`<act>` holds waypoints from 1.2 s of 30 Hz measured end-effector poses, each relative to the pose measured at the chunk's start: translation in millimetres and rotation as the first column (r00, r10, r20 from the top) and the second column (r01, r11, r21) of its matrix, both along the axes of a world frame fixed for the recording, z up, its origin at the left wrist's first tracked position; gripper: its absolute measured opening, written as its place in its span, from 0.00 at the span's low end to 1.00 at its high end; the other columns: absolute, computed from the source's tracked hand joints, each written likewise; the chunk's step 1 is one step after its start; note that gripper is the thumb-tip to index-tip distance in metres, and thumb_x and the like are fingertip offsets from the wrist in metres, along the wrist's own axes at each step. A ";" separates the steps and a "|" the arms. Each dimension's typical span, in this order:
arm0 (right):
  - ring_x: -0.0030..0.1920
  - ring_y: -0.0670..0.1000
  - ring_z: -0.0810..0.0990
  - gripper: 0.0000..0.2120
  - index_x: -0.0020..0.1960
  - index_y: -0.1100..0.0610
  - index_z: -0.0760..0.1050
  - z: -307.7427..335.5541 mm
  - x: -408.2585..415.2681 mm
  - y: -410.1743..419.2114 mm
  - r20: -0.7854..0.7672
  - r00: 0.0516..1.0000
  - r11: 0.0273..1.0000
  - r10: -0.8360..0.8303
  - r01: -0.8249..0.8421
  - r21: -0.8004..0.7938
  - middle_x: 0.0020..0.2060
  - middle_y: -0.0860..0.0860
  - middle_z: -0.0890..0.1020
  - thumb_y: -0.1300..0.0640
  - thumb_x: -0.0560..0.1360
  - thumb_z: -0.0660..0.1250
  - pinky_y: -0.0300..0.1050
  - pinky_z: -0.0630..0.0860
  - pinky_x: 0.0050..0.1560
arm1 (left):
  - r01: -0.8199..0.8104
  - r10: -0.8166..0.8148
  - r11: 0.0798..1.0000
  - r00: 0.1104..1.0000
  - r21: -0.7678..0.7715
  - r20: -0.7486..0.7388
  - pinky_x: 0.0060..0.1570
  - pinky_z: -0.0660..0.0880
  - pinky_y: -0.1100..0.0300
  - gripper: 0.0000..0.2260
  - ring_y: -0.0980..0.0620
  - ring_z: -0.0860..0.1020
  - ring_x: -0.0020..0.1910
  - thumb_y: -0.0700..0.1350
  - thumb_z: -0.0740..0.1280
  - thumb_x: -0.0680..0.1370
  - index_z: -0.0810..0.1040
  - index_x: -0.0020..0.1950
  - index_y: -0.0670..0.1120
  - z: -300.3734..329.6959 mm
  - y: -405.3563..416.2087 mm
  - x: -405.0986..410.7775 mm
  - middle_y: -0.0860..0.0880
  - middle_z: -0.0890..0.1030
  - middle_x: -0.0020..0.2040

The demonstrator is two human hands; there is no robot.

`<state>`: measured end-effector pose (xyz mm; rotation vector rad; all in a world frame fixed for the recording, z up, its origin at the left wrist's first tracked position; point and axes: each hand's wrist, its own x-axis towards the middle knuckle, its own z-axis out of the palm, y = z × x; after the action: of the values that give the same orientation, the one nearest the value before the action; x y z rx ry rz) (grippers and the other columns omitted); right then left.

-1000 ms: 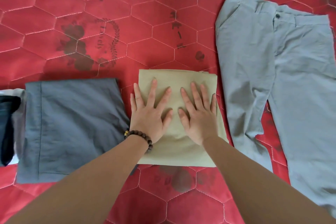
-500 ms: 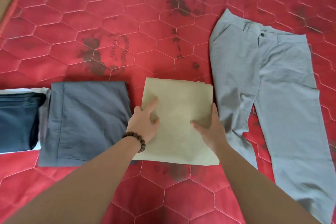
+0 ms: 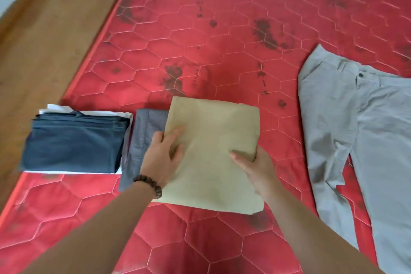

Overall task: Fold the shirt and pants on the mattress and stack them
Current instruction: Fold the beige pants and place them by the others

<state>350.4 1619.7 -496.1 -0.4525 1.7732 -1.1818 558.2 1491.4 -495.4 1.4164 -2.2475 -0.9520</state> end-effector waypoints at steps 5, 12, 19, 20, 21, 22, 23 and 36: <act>0.47 0.46 0.82 0.16 0.55 0.49 0.74 -23.4 64.8 -47.9 -0.092 0.992 0.995 0.082 -0.075 0.068 0.48 0.46 0.83 0.54 0.71 0.75 0.43 0.80 0.45 | -0.110 0.113 0.993 0.990 -0.031 0.089 0.42 0.71 0.58 0.20 0.57 0.71 0.35 0.44 0.66 0.77 0.71 0.69 0.55 -15.9 -35.1 66.5 0.50 0.67 0.48; 0.56 0.56 0.79 0.21 0.63 0.57 0.71 -62.6 87.7 -61.7 -0.236 0.957 0.962 0.169 -0.108 0.251 0.55 0.54 0.81 0.52 0.74 0.70 0.54 0.74 0.58 | -0.095 0.043 0.984 0.949 0.153 0.311 0.44 0.76 0.52 0.26 0.42 0.72 0.32 0.47 0.60 0.81 0.56 0.76 0.60 -55.2 -35.6 77.3 0.44 0.64 0.50; 0.53 0.53 0.80 0.15 0.56 0.50 0.71 -68.6 98.1 -54.5 -0.216 0.974 0.984 0.074 -0.036 0.176 0.48 0.45 0.80 0.51 0.73 0.72 0.44 0.74 0.49 | -0.131 0.119 0.990 0.968 0.041 0.219 0.55 0.74 0.48 0.23 0.41 0.74 0.46 0.42 0.60 0.80 0.64 0.75 0.54 -56.8 -27.8 84.4 0.42 0.66 0.58; 0.55 0.52 0.79 0.18 0.59 0.51 0.70 -67.5 99.1 -54.1 -0.246 0.967 0.984 0.069 -0.025 0.176 0.50 0.45 0.79 0.50 0.73 0.72 0.42 0.73 0.49 | -0.113 0.115 0.993 0.967 -0.023 0.228 0.61 0.70 0.47 0.23 0.40 0.72 0.56 0.39 0.61 0.79 0.66 0.74 0.50 -56.7 -27.6 83.7 0.40 0.66 0.64; 0.59 0.52 0.76 0.24 0.65 0.53 0.68 -65.7 100.0 -53.9 -0.358 0.931 0.982 0.070 -0.002 0.189 0.55 0.46 0.77 0.49 0.73 0.72 0.41 0.72 0.52 | -0.074 0.101 0.991 0.963 -0.114 0.248 0.66 0.66 0.45 0.24 0.37 0.68 0.64 0.36 0.63 0.76 0.69 0.72 0.47 -56.6 -27.9 81.9 0.37 0.65 0.68; 0.64 0.52 0.72 0.31 0.71 0.55 0.64 -64.0 101.3 -54.6 -0.528 0.844 0.978 0.089 0.028 0.209 0.63 0.50 0.74 0.47 0.73 0.71 0.45 0.71 0.59 | -0.011 0.072 0.977 0.958 -0.215 0.278 0.69 0.63 0.42 0.24 0.34 0.65 0.69 0.33 0.64 0.73 0.72 0.70 0.43 -56.8 -28.6 78.4 0.34 0.64 0.70; 0.69 0.55 0.68 0.35 0.75 0.57 0.60 -61.8 103.8 -56.5 -0.700 0.703 0.976 0.127 0.039 0.216 0.69 0.55 0.69 0.47 0.74 0.69 0.50 0.68 0.66 | 0.068 0.032 0.951 0.948 -0.301 0.317 0.70 0.59 0.39 0.24 0.32 0.62 0.71 0.31 0.65 0.71 0.74 0.67 0.41 -57.2 -29.5 73.2 0.32 0.64 0.71; 0.78 0.50 0.43 0.27 0.78 0.47 0.53 -100.2 125.4 -97.8 -0.848 0.076 0.825 0.524 -0.292 0.483 0.78 0.49 0.50 0.43 0.81 0.49 0.60 0.42 0.76 | 0.267 -0.102 0.937 0.825 -0.226 0.555 0.75 0.45 0.43 0.29 0.43 0.35 0.76 0.64 0.45 0.79 0.43 0.78 0.58 -99.2 -52.0 51.5 0.48 0.39 0.79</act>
<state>475.8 1521.9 -596.2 -1.8067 2.4633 -0.1174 609.8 1439.4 -594.6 1.4713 -2.8288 -0.2396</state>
